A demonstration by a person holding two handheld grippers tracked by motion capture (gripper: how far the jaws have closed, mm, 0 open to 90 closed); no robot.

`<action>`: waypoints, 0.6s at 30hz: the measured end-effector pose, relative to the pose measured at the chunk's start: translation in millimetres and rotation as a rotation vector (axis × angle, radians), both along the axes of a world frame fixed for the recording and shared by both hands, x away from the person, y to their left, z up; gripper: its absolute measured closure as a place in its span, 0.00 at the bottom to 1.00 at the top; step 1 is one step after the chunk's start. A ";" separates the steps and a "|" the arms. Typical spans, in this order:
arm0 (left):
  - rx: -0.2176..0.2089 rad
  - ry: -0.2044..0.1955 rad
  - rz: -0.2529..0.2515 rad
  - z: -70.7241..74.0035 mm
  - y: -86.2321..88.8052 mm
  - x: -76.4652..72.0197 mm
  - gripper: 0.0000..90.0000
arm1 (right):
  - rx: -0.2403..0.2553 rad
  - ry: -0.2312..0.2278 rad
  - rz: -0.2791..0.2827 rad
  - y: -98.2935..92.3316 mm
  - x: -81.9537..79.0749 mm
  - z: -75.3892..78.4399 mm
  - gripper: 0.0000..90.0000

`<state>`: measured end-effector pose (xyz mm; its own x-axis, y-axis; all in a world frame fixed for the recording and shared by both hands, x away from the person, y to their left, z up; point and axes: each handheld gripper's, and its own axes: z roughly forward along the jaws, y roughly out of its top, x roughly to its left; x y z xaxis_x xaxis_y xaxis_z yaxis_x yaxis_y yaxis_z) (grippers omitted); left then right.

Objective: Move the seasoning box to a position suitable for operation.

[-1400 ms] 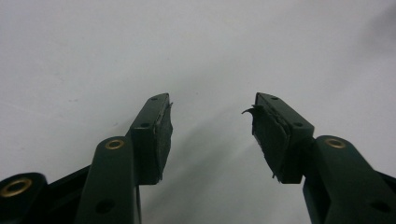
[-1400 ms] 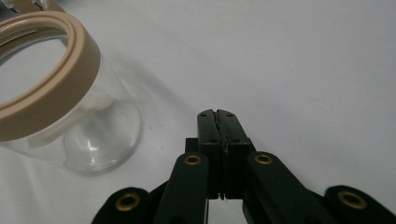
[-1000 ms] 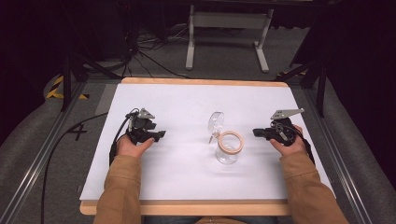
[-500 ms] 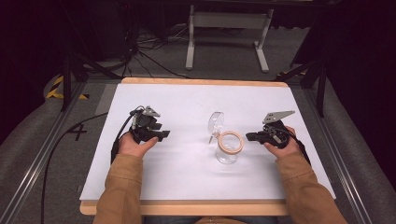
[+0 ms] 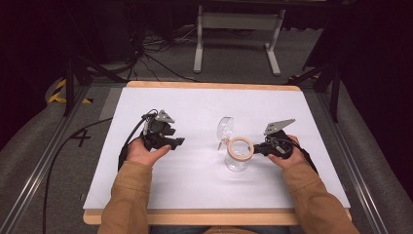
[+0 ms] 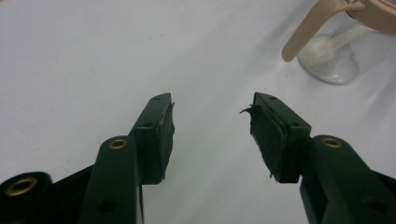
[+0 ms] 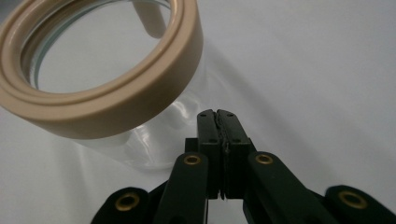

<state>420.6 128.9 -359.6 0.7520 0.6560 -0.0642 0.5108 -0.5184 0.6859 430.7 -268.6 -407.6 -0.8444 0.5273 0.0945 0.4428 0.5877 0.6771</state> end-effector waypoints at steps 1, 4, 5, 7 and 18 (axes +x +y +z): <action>0.000 0.000 0.000 0.0 0.0 0.0 0.53 | 0.000 0.000 0.000 0.0 0.0 0.0 0.99; -0.006 0.004 -0.005 0.2 -0.8 -0.4 0.52 | -0.007 -0.001 -0.004 1.2 -0.1 -1.1 0.99; -0.014 0.001 -0.001 -0.4 -1.3 -0.6 0.52 | -0.006 0.000 -0.004 1.1 0.0 -1.3 0.99; -0.011 0.005 -0.001 -0.2 -1.0 -0.4 0.52 | -0.007 0.000 -0.003 1.0 0.1 -1.4 0.99; 0.001 0.009 -0.009 -1.3 -3.8 1.8 0.51 | -0.023 -0.002 -0.001 3.3 -3.2 -2.3 1.00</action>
<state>422.5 125.1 -361.0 0.7575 0.6490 -0.0708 0.5123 -0.5236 0.6807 427.5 -265.4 -409.9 -0.8442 0.5299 0.0810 0.4421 0.6029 0.6641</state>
